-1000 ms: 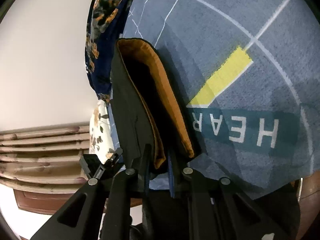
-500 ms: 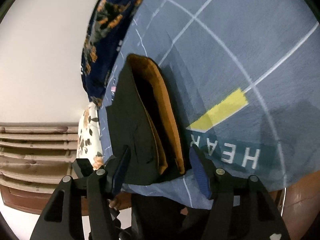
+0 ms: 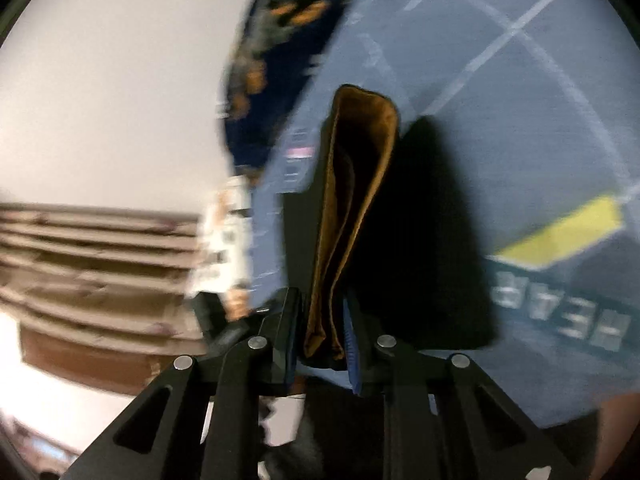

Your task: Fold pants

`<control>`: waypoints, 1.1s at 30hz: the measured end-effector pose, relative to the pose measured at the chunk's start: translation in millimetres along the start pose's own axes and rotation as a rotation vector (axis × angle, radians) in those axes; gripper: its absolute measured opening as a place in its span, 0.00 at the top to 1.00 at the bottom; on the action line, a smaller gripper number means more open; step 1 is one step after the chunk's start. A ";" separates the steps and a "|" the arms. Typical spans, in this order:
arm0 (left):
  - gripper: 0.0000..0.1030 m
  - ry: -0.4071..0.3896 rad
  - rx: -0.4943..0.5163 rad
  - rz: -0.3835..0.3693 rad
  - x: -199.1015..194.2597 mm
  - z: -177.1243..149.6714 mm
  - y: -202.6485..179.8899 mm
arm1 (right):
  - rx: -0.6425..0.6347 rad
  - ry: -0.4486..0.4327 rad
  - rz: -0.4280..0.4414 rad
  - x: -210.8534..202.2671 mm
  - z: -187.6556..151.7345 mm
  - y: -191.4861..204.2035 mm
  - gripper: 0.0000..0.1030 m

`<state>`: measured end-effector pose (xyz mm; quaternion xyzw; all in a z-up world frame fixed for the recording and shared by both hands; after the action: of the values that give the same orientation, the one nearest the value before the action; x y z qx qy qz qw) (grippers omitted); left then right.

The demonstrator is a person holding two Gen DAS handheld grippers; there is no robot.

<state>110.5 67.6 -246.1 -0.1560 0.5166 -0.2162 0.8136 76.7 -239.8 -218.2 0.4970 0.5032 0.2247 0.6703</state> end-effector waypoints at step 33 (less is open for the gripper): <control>0.27 0.018 0.253 0.132 14.5 -12.5 -30.1 | -0.197 -0.169 -0.433 -9.4 21.8 -38.7 0.50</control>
<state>98.8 33.9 -248.2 -0.0157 0.5018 -0.2270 0.8346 84.9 -272.6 -248.5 0.3272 0.5156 0.0814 0.7877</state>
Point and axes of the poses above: each gripper's, at about its wrist camera, not at the fingertips, and x roughly the way its jaws point, y to its left, z to its top, the point moved 8 cm from there along x, roughly the way its jaws point, and after that the axes turned 8 degrees about x, right-handed, at the moved point
